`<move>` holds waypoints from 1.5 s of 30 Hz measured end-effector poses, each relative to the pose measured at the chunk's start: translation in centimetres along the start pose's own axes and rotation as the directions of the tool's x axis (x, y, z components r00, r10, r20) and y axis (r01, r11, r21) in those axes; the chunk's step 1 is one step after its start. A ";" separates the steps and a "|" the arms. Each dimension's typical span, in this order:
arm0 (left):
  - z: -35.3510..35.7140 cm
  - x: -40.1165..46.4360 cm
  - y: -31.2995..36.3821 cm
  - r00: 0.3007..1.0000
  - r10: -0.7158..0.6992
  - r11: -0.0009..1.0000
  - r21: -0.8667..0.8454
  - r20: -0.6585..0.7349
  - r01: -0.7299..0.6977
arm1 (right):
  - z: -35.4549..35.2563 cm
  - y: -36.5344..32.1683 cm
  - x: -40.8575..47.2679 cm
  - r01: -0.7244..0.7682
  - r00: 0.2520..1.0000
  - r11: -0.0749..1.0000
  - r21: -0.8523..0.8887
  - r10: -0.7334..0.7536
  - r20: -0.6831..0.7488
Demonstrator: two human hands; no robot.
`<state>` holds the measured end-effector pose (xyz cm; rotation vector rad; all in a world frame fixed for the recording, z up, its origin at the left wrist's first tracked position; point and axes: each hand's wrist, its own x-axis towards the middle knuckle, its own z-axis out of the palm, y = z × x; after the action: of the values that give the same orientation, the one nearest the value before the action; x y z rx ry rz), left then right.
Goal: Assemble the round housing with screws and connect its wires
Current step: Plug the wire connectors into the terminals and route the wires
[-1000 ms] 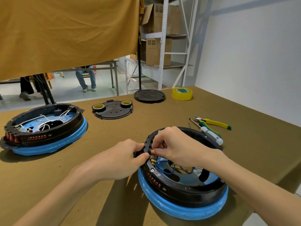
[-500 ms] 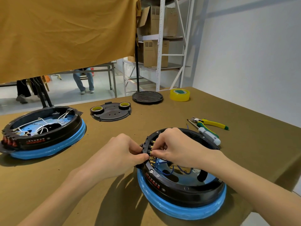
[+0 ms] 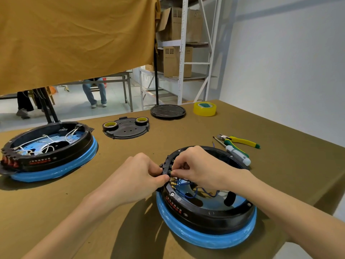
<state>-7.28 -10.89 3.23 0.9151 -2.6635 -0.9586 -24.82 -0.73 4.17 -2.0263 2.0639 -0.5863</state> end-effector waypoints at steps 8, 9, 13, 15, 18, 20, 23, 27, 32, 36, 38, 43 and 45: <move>0.0 0.2 0.1 1.000 -0.009 1.000 0.008 -0.013 0.009 | 0.1 0.0 0.2 -0.008 1.000 0.999 -0.037 0.007 -0.016; 0.1 0.2 0.2 1.000 -0.005 1.000 0.009 -0.016 0.005 | 0.1 0.0 0.2 -0.010 1.000 0.999 -0.045 0.009 -0.019; 0.2 -0.1 0.3 1.000 0.027 0.998 0.053 -0.012 -0.027 | -0.1 0.0 -0.1 -0.009 1.000 1.000 -0.026 0.009 -0.012; -0.2 -0.2 0.2 0.998 0.035 0.999 0.010 0.058 -0.035 | -0.5 0.4 -0.4 -0.015 0.999 0.999 0.047 0.017 -0.042; -1.0 -0.4 0.1 0.988 0.068 0.997 -0.057 0.137 -0.060 | -0.4 0.6 -1.3 0.026 0.988 0.988 0.149 -0.003 -0.155; -1.1 -0.4 0.1 0.989 0.083 0.995 -0.062 0.125 -0.075 | 0.1 0.4 -1.8 0.069 0.990 0.988 0.141 -0.051 -0.128; -1.0 -0.4 0.2 0.989 0.087 0.995 -0.068 0.117 -0.079 | 0.5 0.4 -1.8 0.082 0.993 0.994 0.073 -0.075 -0.091; -0.9 -0.5 0.1 0.992 0.077 0.996 -0.053 0.102 -0.072 | 0.0 0.8 -1.6 0.080 0.996 0.996 0.049 -0.078 -0.045; -0.9 -0.4 0.1 0.992 0.057 0.998 -0.014 0.109 -0.056 | -1.1 1.0 -0.9 0.136 0.985 0.987 -0.083 -0.126 0.116; -0.9 -0.3 -0.1 0.992 0.038 0.999 0.004 0.120 -0.039 | -1.8 0.8 -0.4 0.171 0.970 0.979 -0.113 -0.147 0.194; -1.0 -0.3 -0.1 0.992 0.031 0.999 0.019 0.124 -0.033 | -1.8 0.8 -0.3 0.181 0.967 0.976 -0.118 -0.155 0.203; -0.5 -0.6 0.1 0.995 0.019 1.000 -0.011 0.097 -0.018 | -1.8 1.0 -0.2 0.199 0.964 0.978 -0.060 -0.184 0.193; 0.3 -0.8 0.3 0.997 0.004 1.000 -0.020 0.071 -0.002 | -2.2 1.1 -0.1 0.194 0.959 0.978 -0.082 -0.171 0.226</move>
<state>-6.94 -10.10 3.20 0.8890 -2.7083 -1.0338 -26.71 -0.30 5.67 -2.2438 1.8286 -0.2732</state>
